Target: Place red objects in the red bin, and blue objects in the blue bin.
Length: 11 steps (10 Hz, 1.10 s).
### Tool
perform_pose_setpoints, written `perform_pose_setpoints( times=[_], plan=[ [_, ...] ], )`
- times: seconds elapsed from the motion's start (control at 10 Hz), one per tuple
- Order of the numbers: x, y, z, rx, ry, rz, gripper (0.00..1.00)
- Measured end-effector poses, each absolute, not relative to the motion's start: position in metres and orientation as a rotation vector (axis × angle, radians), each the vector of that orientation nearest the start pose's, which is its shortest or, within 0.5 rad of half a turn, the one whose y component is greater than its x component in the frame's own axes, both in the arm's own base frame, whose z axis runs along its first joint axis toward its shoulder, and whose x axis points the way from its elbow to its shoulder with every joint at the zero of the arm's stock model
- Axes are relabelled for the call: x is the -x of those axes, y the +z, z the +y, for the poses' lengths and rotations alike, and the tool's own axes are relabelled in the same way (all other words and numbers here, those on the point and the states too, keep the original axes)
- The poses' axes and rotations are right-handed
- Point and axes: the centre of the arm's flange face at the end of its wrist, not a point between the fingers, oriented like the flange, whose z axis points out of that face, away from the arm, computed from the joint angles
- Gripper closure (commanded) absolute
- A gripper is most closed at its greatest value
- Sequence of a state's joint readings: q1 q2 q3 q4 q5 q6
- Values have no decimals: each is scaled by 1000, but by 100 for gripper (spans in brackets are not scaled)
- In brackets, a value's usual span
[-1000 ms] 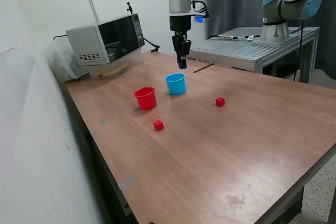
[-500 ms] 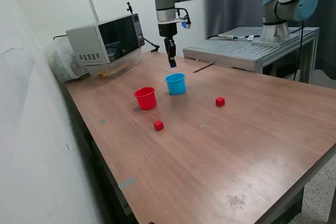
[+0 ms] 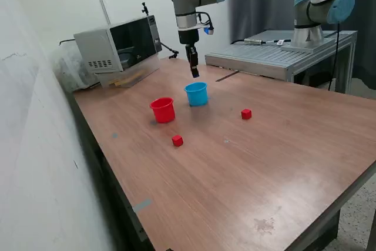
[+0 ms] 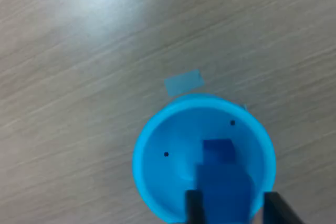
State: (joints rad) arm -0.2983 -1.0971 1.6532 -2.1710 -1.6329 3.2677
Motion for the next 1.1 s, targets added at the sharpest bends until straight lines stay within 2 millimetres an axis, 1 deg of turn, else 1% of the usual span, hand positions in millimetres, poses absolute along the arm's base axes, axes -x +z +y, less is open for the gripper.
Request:
perform_pose_setpoints(
  times=[0.2, 0.3, 0.4, 0.5, 0.6, 0.8, 0.9, 1.1],
  plan=[
    [639, 237, 63, 1691, 112, 2621, 0],
    [637, 236, 59, 1702, 108, 2614, 0],
    [635, 238, 50, 1740, 110, 2591, 0],
    [631, 248, 33, 1818, 124, 2547, 0],
    [624, 267, 10, 1922, 157, 2490, 0],
    [604, 323, -53, 2134, 256, 2378, 0],
    [588, 350, -87, 2223, 276, 2323, 0],
    [551, 388, -150, 2370, 255, 2199, 0]
  ],
)
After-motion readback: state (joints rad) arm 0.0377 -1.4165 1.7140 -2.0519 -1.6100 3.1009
